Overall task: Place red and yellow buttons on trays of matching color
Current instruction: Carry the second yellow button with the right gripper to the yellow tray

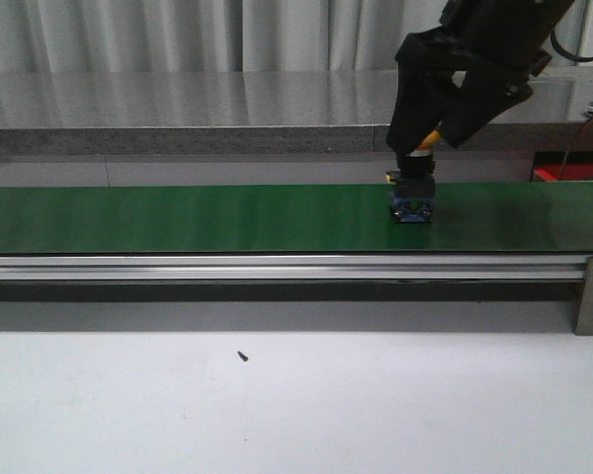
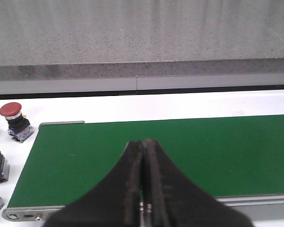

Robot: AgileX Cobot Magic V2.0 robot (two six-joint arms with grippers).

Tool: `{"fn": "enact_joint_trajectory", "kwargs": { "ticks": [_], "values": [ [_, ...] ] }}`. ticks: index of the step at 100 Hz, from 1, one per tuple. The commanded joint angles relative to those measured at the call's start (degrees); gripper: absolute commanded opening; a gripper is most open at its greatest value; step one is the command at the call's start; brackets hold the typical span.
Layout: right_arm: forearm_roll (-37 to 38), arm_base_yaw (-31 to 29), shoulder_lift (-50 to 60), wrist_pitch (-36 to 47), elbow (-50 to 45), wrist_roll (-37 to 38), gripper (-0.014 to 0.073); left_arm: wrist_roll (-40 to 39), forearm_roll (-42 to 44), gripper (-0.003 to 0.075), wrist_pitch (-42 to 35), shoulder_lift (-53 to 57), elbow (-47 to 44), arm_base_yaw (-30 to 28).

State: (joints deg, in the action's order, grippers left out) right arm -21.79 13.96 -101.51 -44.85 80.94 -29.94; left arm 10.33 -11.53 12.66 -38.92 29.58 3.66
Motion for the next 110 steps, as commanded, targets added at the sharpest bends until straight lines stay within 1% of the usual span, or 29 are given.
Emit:
{"fn": "enact_joint_trajectory", "kwargs": {
  "ticks": [1,8,23,27,32,45,52,64,74,88,110],
  "values": [
    [-1.59,0.01,1.87,1.00,1.92,-0.59,0.0525,-0.12,-0.43,-0.0020,-4.54,0.24,1.54,0.47],
    [-1.59,0.01,1.65,1.19,1.92,-0.59,0.0461,-0.12,-0.43,-0.0020,-4.54,0.24,1.54,0.47],
    [-1.54,0.01,1.61,0.73,1.92,-0.59,0.0245,-0.12,-0.43,-0.0020,-4.54,0.24,1.54,0.47],
    [-1.40,0.01,1.61,0.39,1.92,-0.59,0.0207,-0.12,-0.43,-0.0020,-4.54,0.24,1.54,0.47],
    [-0.86,0.01,1.61,-0.10,1.92,-0.59,0.0185,-0.12,-0.43,-0.0020,-4.54,0.24,1.54,0.47],
    [0.63,-0.64,2.22,-2.29,2.17,0.50,0.0183,-0.12,-0.43,-0.0020,-4.54,0.24,1.54,0.47],
    [2.44,-1.64,3.43,-3.99,2.17,2.61,0.0183,-0.12,-0.43,-0.0020,-4.54,0.24,1.54,0.47],
    [4.29,-5.59,6.52,-7.19,2.11,7.37,0.0183,-0.12,-0.43,-0.0020,-4.54,0.24,1.54,0.47],
    [3.50,-9.57,10.05,-9.06,0.97,8.12,0.0183,-0.12,-0.43,-0.0020,-4.54,0.24,1.54,0.47],
    [1.18,-16.13,16.31,-9.06,-4.50,8.12,0.0183,-0.12,-0.43,-0.0020,-4.54,0.24,1.54,0.47],
    [-1.43,-26.57,25.52,-4.49,-19.26,8.12,0.0183,-0.12,-0.43,-0.0020,-4.54,0.24,1.54,0.47]
  ]
}}
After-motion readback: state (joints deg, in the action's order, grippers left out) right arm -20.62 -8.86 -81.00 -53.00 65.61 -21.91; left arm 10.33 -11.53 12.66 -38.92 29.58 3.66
